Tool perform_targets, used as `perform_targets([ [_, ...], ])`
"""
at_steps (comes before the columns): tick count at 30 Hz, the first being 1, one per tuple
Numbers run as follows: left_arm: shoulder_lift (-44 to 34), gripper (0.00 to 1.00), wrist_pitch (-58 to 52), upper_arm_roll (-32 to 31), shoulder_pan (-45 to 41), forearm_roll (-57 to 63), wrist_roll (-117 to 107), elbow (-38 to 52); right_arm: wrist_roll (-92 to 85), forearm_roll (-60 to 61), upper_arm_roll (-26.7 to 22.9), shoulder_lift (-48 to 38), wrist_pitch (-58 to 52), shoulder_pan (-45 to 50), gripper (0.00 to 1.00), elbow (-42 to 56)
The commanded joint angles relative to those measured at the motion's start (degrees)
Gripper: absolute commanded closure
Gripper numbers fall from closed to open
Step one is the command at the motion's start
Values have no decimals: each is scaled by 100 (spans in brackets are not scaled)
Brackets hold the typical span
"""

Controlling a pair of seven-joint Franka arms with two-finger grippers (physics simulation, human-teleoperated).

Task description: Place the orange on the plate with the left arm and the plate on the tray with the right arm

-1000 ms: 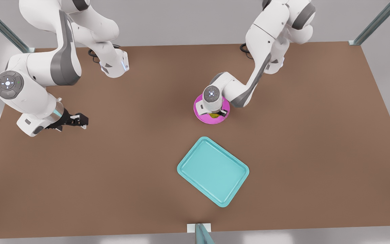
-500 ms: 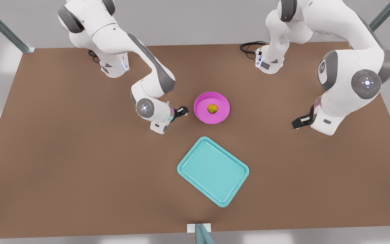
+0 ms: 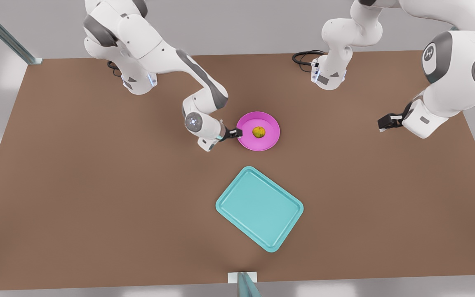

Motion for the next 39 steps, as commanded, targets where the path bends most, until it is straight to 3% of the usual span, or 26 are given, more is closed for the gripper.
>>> perform_targets([
  [1, -11, 0, -12, 2, -24, 14, 953, 3, 711, 67, 8, 123, 511, 7, 0, 94],
  [12, -2, 0, -12, -7, -15, 14, 953, -6, 720, 67, 8, 870, 669, 429, 0, 534],
  [21, -2, 0, -12, 2, -15, 14, 953, 3, 693, 58, 17, 994, 660, 587, 0, 604],
  [25, -2, 0, -12, 2, -15, 14, 953, 3, 614, 49, 8, 1011, 599, 570, 31, 604],
  [33, 25, 0, -12, -7, -15, 14, 944, -24, 561, 49, 8, 1152, 573, 543, 49, 684],
  [34, 16, 0, -56, -7, -15, 14, 944, -24, 561, 49, 8, 1152, 564, 543, 58, 684],
  [37, 16, 0, -65, -7, -15, 14, 944, -15, 561, 49, 17, 1143, 564, 543, 64, 692],
  [39, -46, 0, -65, -7, -33, 14, 935, 11, 491, 49, 17, 1134, 564, 552, 76, 736],
])
